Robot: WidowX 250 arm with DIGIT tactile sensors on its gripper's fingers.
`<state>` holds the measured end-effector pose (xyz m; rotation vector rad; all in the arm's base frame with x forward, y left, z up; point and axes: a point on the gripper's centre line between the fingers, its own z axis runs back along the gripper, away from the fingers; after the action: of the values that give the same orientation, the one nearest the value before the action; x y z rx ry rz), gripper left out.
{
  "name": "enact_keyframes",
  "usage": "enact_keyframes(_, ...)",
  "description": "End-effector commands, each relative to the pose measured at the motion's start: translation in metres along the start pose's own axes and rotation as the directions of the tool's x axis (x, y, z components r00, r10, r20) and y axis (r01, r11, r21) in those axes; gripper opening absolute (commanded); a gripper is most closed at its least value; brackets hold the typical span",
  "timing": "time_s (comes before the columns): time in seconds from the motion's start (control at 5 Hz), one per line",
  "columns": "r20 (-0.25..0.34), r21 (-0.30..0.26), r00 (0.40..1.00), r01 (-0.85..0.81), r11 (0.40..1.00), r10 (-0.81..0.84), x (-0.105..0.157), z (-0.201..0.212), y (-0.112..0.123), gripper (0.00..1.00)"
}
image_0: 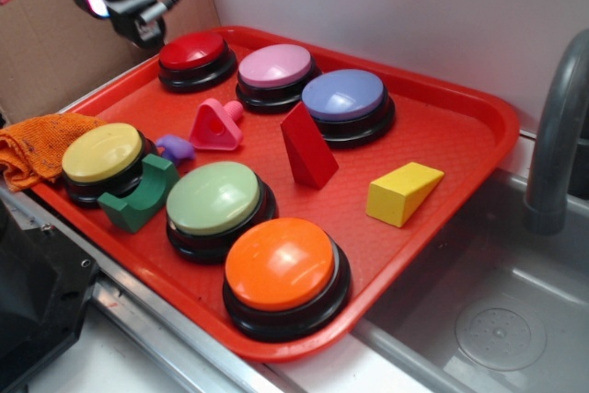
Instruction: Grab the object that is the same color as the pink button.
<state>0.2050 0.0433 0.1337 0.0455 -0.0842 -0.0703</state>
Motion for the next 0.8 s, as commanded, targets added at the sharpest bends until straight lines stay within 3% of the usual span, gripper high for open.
enact_keyframes(0.0, 0.089, 0.002, 0.99, 0.106, 0.994, -0.106, 0.033, -0.042, 0.002, 1.0)
enact_keyframes(0.6, 0.049, -0.015, 0.981, 0.188, 0.982, -0.187, 0.043, -0.089, -0.008, 1.0)
